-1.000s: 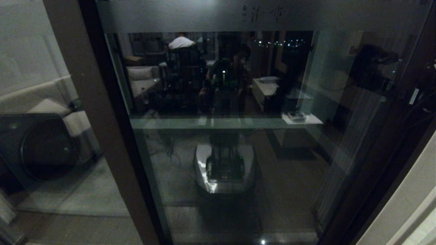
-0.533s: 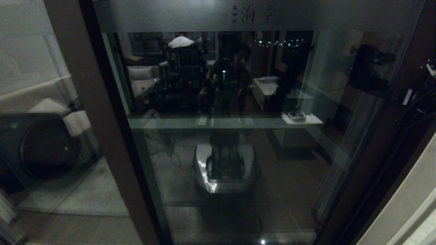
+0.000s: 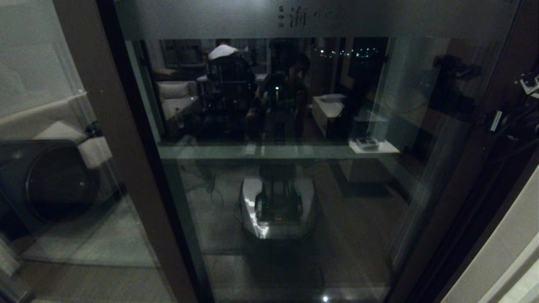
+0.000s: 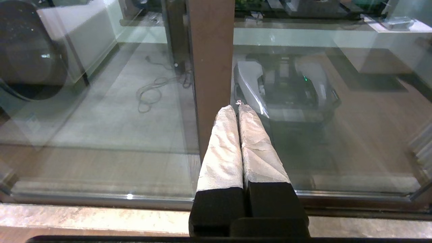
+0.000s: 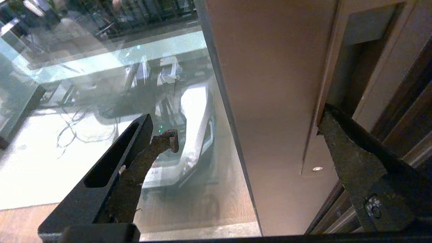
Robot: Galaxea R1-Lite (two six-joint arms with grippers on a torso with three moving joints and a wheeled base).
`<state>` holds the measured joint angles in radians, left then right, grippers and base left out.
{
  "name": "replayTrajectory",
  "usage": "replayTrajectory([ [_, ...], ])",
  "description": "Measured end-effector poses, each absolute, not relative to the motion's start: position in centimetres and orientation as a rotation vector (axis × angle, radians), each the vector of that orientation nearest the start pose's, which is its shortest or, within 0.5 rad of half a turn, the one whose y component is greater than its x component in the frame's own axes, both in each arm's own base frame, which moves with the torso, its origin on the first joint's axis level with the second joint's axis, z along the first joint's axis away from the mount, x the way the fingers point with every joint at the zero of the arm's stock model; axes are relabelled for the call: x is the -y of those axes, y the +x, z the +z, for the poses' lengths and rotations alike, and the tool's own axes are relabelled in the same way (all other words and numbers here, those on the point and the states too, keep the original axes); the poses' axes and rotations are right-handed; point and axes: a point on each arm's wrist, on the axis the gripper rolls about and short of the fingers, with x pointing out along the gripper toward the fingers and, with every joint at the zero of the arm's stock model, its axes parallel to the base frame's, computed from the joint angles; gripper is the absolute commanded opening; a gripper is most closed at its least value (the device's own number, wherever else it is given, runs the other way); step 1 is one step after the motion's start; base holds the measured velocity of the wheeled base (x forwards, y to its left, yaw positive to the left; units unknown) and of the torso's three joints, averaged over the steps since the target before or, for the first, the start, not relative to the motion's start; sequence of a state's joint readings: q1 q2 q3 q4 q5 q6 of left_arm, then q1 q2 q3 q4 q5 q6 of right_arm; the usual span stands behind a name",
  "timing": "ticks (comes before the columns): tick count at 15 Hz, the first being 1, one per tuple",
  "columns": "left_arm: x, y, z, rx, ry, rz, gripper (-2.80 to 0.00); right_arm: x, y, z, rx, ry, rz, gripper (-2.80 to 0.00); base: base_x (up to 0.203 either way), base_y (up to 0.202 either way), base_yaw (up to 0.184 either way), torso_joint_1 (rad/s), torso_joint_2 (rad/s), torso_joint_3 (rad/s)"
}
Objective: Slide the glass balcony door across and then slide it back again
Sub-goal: Open the slid door
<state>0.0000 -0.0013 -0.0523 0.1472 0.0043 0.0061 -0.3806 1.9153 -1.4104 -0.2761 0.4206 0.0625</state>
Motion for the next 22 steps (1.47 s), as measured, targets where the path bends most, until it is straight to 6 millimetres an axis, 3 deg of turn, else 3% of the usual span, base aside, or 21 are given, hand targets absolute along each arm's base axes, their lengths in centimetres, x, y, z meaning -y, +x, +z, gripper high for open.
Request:
replayTrajectory([
  [15,0.0,-2.8,7.5,-0.094,0.006,0.004,-2.8,10.8,35.3,24.5,-0.227,0.154,0.103,0.0,0.0,0.0,0.0,0.0,0.0,0.0],
  [22,0.0,-2.8,7.5,-0.094,0.006,0.004,-2.8,8.4,34.6,24.3,-0.244,0.148,0.148,0.0,0.0,0.0,0.0,0.0,0.0,0.0],
])
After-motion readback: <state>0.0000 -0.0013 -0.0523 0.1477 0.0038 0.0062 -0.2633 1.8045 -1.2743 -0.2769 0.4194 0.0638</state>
